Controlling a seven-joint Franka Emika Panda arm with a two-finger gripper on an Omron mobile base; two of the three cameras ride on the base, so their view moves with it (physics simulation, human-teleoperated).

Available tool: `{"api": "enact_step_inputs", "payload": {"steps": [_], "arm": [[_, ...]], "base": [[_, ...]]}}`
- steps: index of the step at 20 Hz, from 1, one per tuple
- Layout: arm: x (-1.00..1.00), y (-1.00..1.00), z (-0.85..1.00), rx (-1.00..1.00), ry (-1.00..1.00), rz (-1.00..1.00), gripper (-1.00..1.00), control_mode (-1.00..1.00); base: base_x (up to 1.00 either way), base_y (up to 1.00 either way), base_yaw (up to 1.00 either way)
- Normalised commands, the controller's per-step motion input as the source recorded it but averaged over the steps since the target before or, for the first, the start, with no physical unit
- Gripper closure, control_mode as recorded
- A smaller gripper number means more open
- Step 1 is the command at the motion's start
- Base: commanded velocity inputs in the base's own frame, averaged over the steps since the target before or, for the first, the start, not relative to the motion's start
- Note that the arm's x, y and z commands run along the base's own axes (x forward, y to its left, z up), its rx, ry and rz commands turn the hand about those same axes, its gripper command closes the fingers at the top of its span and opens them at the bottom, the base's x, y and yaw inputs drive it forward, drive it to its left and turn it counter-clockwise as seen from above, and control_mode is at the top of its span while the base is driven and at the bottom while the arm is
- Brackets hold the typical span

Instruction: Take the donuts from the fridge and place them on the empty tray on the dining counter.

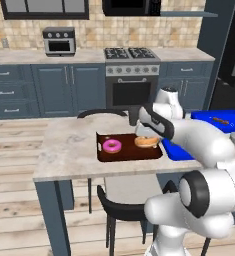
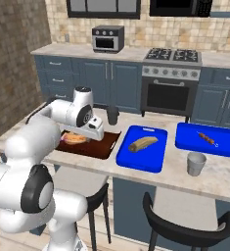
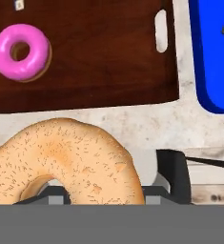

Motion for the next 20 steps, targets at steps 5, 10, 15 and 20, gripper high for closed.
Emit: {"api": "enact_step_inputs", "payload": {"steps": [5,10,15,20], "arm": [[0.61,-0.09,-0.50,0.00,0.00,0.02,1.00,-1.00],[0.31,-0.07,-0.39,0.00,0.00,0.06,1.00,-1.00],[0.43,-0.01,-0.34,0.00,-0.04,0.08,1.00,-1.00],[0.39,0.00,-0.29,0.00,-0.09,0.08,1.00,-1.00]], "base": [[0.00,0.00,0.00],[0.00,0.00,0.00],[0.00,0.00,0.00],[0.00,0.00,0.00]]}}
